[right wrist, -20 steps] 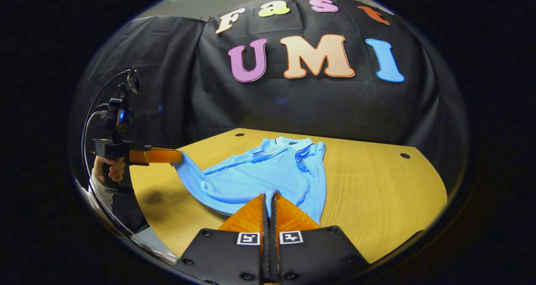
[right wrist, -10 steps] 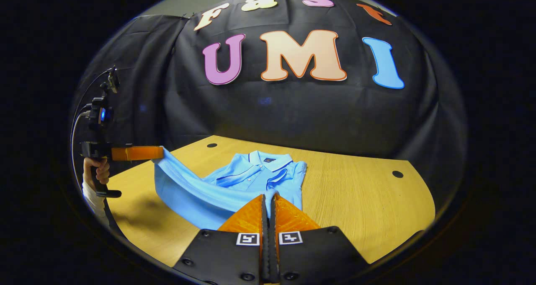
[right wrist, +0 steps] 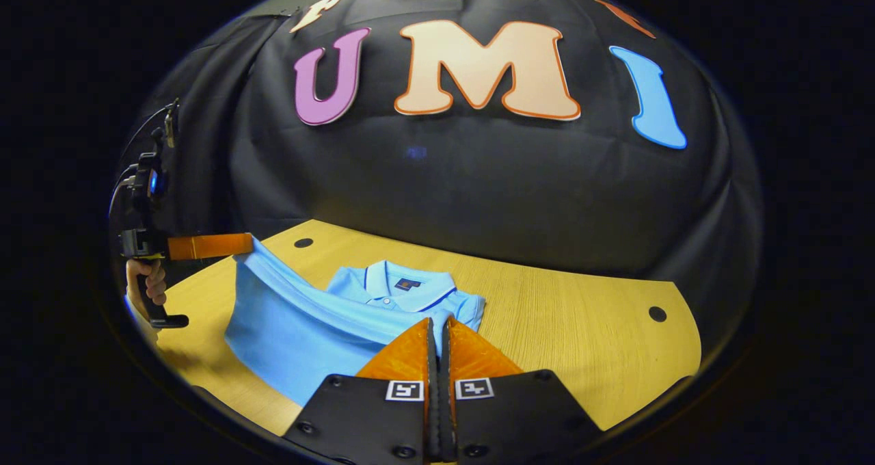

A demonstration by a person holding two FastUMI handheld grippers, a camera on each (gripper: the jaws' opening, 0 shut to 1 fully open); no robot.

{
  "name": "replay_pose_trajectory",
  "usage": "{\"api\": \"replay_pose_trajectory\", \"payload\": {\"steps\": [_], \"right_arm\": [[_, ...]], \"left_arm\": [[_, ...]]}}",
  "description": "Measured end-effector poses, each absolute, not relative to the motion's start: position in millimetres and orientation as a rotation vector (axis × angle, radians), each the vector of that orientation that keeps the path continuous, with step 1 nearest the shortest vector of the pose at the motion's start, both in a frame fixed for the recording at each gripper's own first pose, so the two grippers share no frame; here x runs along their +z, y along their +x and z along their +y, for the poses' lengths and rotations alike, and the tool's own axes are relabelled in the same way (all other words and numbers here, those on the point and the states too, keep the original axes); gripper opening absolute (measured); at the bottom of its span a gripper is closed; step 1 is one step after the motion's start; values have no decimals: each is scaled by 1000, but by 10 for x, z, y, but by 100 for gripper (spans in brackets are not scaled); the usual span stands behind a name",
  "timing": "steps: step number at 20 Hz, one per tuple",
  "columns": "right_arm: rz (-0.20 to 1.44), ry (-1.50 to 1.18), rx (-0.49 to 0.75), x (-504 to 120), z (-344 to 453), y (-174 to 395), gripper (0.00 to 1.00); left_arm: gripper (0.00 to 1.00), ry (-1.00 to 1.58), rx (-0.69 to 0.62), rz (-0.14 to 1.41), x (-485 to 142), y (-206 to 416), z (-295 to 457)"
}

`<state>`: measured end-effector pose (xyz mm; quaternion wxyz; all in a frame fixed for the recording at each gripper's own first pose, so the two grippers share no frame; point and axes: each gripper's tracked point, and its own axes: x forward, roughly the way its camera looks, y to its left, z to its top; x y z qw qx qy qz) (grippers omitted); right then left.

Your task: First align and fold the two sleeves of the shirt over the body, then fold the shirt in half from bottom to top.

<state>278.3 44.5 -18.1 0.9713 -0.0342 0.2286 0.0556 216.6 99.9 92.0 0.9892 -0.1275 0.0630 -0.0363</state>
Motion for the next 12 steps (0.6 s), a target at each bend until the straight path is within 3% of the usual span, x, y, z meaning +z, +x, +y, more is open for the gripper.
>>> {"api": "replay_pose_trajectory", "payload": {"steps": [10, 12], "right_arm": [[530, 22, 33, -817, 264, 3602, 5], [535, 14, 35, -856, 242, 3607, 24]], "left_arm": [[0, -165, 67, 208, 421, 3177, 1180], [1, -127, 96, 236, 314, 3188, 1207]]}}
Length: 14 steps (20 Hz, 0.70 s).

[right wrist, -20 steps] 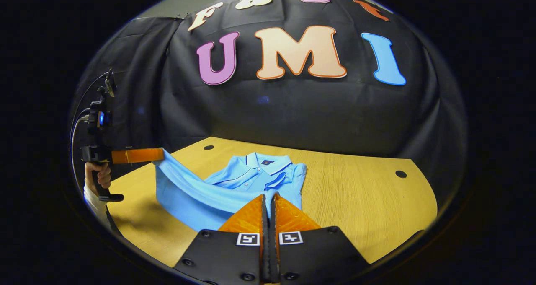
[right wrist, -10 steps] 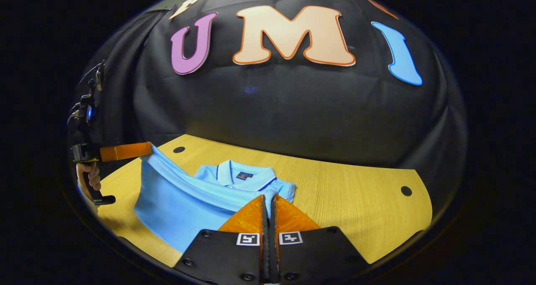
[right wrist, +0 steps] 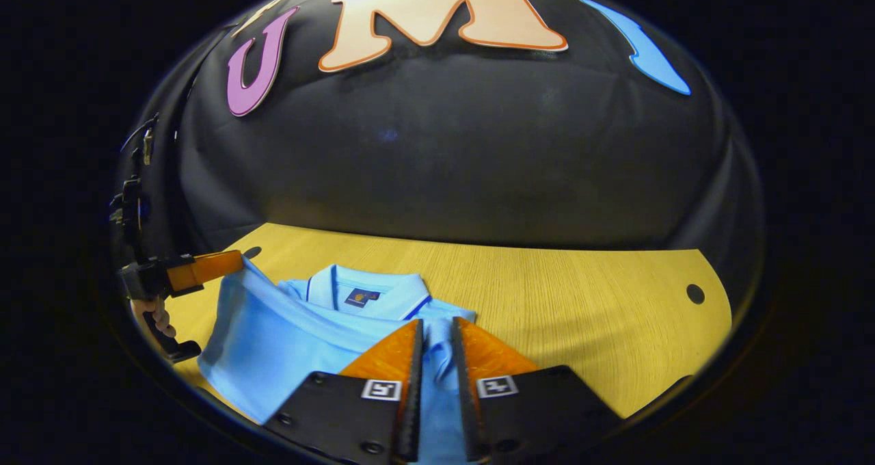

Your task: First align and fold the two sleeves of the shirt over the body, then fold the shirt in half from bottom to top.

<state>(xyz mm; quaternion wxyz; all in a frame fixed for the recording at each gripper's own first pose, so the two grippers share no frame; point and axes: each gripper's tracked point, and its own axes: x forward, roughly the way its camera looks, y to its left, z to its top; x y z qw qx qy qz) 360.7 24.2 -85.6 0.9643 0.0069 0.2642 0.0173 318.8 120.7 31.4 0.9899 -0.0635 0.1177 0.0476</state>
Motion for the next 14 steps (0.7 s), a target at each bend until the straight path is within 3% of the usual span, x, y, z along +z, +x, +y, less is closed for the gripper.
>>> {"api": "replay_pose_trajectory", "payload": {"steps": [1, 2, 3, 5, 6, 14], "right_arm": [[538, 15, 46, -854, 255, 3592, 43], [540, 10, 48, -840, 246, 3570, 58], [528, 2, 52, -751, 236, 3563, 72], [500, -5, 55, -650, 231, 3546, 100], [481, -7, 59, -583, 244, 3544, 100], [417, -53, 81, -302, 255, 3095, 100]], "left_arm": [[3, -106, 120, 246, 314, 3168, 1256], [17, -73, 139, 273, 274, 3165, 1306], [19, -40, 177, 288, 245, 3114, 1397], [72, -1, 215, 275, 290, 3034, 1487], [99, 2, 227, 263, 375, 2966, 1518], [96, -22, 214, 191, 699, 2392, 1499]]}}
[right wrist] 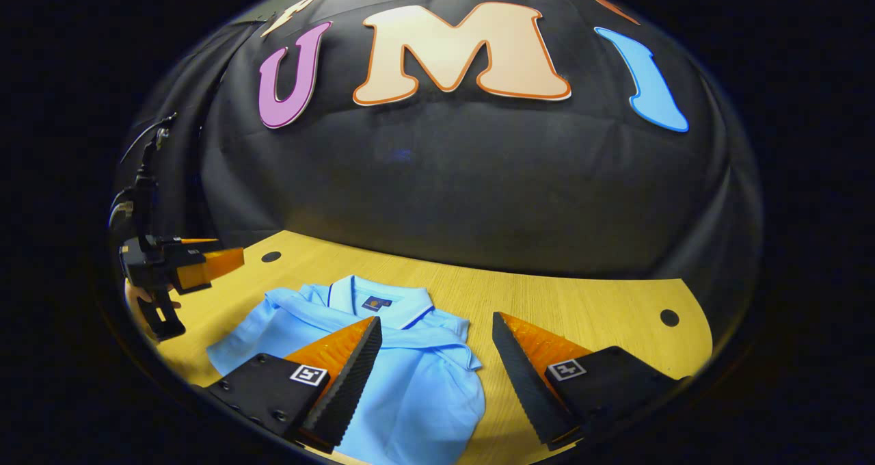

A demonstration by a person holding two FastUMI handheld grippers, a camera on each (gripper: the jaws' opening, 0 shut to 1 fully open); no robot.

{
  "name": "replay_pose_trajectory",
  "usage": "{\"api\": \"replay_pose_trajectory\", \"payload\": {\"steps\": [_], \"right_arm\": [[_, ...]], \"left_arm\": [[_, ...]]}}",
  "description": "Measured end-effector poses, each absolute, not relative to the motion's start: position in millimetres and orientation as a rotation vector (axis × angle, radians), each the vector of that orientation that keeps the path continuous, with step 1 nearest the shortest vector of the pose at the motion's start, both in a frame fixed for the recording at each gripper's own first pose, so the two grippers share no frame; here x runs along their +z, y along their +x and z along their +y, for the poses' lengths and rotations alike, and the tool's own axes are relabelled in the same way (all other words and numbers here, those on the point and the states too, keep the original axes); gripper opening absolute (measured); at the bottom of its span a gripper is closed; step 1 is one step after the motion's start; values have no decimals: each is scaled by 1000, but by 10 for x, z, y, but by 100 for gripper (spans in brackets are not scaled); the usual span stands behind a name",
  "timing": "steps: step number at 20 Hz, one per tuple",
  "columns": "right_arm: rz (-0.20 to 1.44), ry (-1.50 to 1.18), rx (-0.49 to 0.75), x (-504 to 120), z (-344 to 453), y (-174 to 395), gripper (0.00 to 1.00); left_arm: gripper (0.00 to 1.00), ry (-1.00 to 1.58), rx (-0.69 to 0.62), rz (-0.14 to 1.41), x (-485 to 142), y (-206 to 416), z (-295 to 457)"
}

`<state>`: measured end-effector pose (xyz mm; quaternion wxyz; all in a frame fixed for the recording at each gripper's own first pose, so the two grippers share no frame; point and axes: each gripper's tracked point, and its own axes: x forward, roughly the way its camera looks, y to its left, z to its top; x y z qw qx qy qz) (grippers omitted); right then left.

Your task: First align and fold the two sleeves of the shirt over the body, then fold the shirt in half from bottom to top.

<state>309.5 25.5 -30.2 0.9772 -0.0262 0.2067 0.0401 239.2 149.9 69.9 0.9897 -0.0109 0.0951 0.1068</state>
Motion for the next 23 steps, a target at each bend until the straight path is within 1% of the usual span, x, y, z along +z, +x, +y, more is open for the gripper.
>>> {"api": "replay_pose_trajectory", "payload": {"steps": [6, 13, 16, 20, 23], "right_arm": [[388, -5, 95, -205, 250, 2471, 100], [263, -38, 48, 28, 142, 1732, 100], [224, -49, 15, 89, 94, 1458, 100], [180, -86, 11, 169, 98, 1174, 100], [139, -41, 19, 261, 153, 1053, 100]], "left_arm": [[96, -21, 210, 141, 760, 1750, 1405], [96, -11, 188, 70, 681, 1053, 1175], [96, -6, 203, 53, 620, 846, 1179], [96, -25, 197, 53, 491, 690, 1071], [97, -55, 213, 56, 370, 546, 1030]]}}
